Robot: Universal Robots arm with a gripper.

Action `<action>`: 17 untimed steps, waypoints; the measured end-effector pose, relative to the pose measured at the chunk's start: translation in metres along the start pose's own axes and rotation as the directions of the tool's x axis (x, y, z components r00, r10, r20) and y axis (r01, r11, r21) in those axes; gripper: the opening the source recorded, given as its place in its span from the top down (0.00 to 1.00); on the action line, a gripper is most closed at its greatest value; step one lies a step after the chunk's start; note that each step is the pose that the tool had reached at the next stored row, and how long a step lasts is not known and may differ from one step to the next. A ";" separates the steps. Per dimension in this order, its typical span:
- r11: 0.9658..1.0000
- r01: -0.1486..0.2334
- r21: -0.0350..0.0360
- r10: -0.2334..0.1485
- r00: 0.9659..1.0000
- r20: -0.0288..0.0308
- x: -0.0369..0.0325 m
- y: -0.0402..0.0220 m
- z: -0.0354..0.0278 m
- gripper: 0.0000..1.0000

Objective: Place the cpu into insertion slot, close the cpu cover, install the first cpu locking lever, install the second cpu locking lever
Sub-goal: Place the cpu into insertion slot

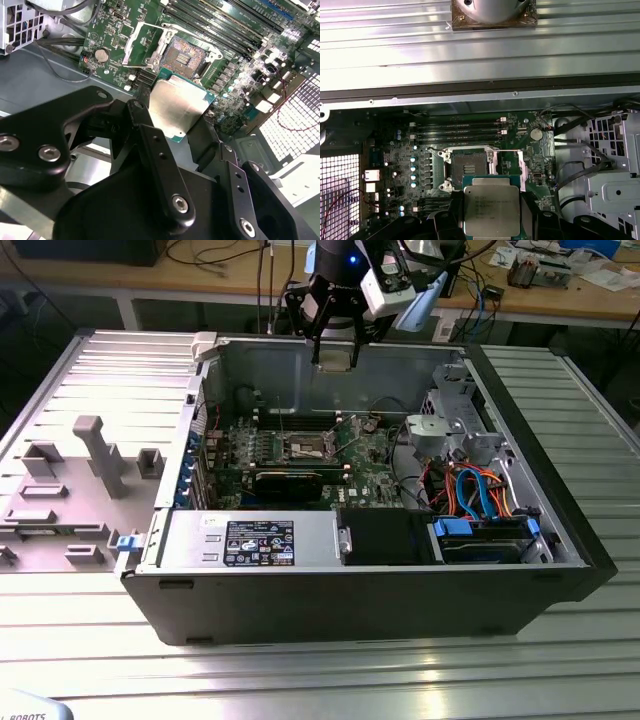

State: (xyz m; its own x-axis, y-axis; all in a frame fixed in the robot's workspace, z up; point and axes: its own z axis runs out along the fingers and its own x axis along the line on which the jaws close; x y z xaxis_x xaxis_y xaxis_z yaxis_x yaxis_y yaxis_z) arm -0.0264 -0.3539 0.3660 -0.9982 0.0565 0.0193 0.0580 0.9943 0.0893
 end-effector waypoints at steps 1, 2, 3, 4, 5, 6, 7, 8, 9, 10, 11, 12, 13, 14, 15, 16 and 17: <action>1.000 0.000 0.000 0.000 1.000 0.000 0.0000 0.0000 0.0000 0.46; 1.000 0.000 0.000 0.000 1.000 0.000 0.0000 0.0000 0.0000 0.46; 1.000 -0.001 0.000 0.001 1.000 0.000 0.0000 0.0000 0.0000 0.46; 1.000 -0.008 0.000 0.008 1.000 0.001 0.0000 0.0000 0.0000 0.46; 1.000 -0.020 0.000 0.020 1.000 0.002 0.0000 0.0000 0.0001 0.46; 0.999 -0.033 -0.001 0.033 0.999 0.003 0.0000 0.0000 0.0002 0.46; 0.999 -0.047 -0.001 0.047 0.999 0.004 0.0000 0.0000 0.0003 0.46; 0.998 -0.055 -0.001 0.055 0.998 0.005 0.0000 0.0000 0.0003 0.46; 0.998 -0.065 -0.001 0.065 0.998 0.006 0.0000 0.0000 0.0004 0.46; 0.998 -0.068 -0.002 0.068 0.998 0.006 0.0000 0.0000 0.0004 0.46; 0.998 -0.069 -0.001 0.069 0.998 0.006 0.0000 0.0000 0.0004 0.46; 0.998 -0.069 -0.002 0.069 0.998 0.006 0.0000 0.0000 0.0004 0.46; 0.998 -0.069 -0.001 0.069 0.998 0.006 0.0000 0.0000 0.0004 0.46; 0.998 -0.069 -0.002 0.069 0.998 0.006 0.0000 0.0000 0.0004 0.46; 0.998 -0.069 -0.001 0.069 0.998 0.006 0.0000 0.0000 0.0004 0.46; 0.998 -0.069 -0.002 0.069 0.998 0.006 0.0000 0.0000 0.0004 0.46; 0.998 -0.069 -0.002 0.069 0.998 0.006 0.0000 0.0000 0.0004 0.46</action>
State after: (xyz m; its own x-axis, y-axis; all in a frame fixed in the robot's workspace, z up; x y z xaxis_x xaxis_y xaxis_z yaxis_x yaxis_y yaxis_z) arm -0.0264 -0.3539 0.3656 -0.9919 0.1254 0.0193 0.1267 0.9879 0.0893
